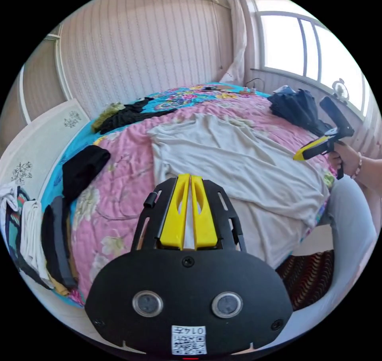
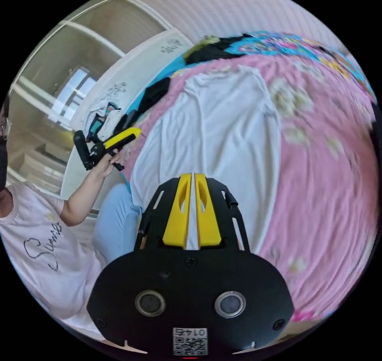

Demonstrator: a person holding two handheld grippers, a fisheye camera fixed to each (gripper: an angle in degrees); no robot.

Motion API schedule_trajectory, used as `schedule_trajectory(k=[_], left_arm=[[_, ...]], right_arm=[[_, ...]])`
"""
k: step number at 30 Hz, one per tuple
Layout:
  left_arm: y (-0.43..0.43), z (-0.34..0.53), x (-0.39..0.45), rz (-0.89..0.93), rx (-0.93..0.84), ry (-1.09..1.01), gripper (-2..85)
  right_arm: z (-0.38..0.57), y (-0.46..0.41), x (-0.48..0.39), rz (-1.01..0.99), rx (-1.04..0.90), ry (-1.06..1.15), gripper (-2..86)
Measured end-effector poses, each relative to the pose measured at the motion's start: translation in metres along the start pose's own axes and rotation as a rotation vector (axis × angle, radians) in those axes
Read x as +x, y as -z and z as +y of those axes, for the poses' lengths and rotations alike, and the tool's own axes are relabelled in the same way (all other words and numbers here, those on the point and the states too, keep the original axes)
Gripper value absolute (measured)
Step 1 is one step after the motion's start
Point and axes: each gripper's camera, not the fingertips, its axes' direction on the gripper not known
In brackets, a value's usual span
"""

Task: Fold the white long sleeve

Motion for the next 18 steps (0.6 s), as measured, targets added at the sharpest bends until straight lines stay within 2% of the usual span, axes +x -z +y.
schedule_trajectory(k=[2,4,8,12,14,18], left_arm=[[-0.024,-0.016,-0.039,-0.069,-0.003,0.003,4.1],[-0.046,-0.028,-0.056,-0.082,-0.021,-0.04,6.0],[-0.114,-0.043,-0.087,-0.094,-0.157,-0.076,5.0],[-0.14,-0.046,-0.113,-0.084,-0.212,-0.116,0.4],[-0.141,-0.044,-0.138,-0.031,-0.197,-0.071,-0.5],[-0.129,-0.038,-0.194,0.097,-0.114,0.067,-0.9]], right_arm=[[-0.083,-0.028,-0.033,-0.039,0.047,0.173,3.3],[-0.146,-0.06,-0.052,-0.015,0.044,0.25,5.5],[-0.27,-0.143,-0.065,0.046,0.034,0.24,7.2],[-0.327,-0.207,-0.071,0.116,-0.026,0.224,5.1],[-0.341,-0.231,-0.085,0.113,-0.072,0.278,0.8],[-0.352,-0.241,-0.119,0.14,0.003,0.387,-0.3]])
